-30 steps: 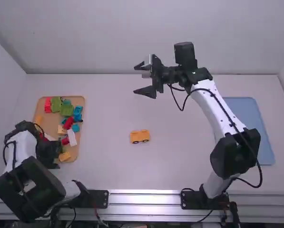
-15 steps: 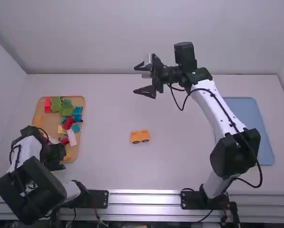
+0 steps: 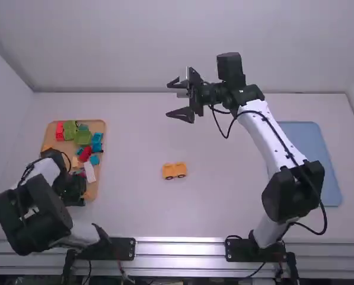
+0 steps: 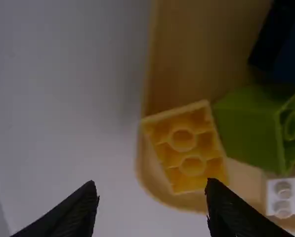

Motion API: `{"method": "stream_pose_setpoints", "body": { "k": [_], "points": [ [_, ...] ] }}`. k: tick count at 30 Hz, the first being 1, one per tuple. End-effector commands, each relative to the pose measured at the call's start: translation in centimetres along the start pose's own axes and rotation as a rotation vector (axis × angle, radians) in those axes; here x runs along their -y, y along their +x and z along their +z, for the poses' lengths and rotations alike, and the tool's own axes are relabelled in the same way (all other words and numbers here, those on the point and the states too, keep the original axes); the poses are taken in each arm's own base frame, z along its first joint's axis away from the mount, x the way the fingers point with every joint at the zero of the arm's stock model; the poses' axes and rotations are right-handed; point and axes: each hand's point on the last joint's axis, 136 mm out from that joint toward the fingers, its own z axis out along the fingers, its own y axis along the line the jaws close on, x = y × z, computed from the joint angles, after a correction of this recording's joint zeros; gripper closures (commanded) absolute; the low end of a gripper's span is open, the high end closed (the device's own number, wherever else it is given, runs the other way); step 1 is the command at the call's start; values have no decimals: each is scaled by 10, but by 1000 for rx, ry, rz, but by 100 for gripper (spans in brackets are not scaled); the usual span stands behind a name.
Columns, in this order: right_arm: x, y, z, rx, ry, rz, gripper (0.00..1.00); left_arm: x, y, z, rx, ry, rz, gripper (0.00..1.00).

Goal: Assemble lego blocks to make yellow taxi

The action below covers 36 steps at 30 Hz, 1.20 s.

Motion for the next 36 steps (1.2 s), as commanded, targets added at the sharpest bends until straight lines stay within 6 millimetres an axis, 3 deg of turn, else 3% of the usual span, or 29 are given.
{"method": "stream_pose_setpoints", "body": {
  "k": [1, 10, 14, 20, 27, 36],
  "points": [
    [-4, -20, -4, 17, 5, -49, 1, 5, -5, 4, 14, -4, -16, 41],
    [-3, -23, -3, 24, 8, -70, 1, 13, -8, 9, 17, 21, -20, 39],
    [-3, -23, -3, 25, 10, -73, 1, 8, -9, 10, 25, 2, -91, 38],
    [-2, -23, -3, 25, 10, -74, 1, 9, -3, 13, 15, 6, -86, 39],
    [-6, -25, 1, 27, -2, -76, 1, 26, 8, 14, 44, 49, -21, 39],
    [-5, -25, 1, 29, 0, -80, 1, 24, 10, 14, 116, 20, -48, 36]
  ]
}}
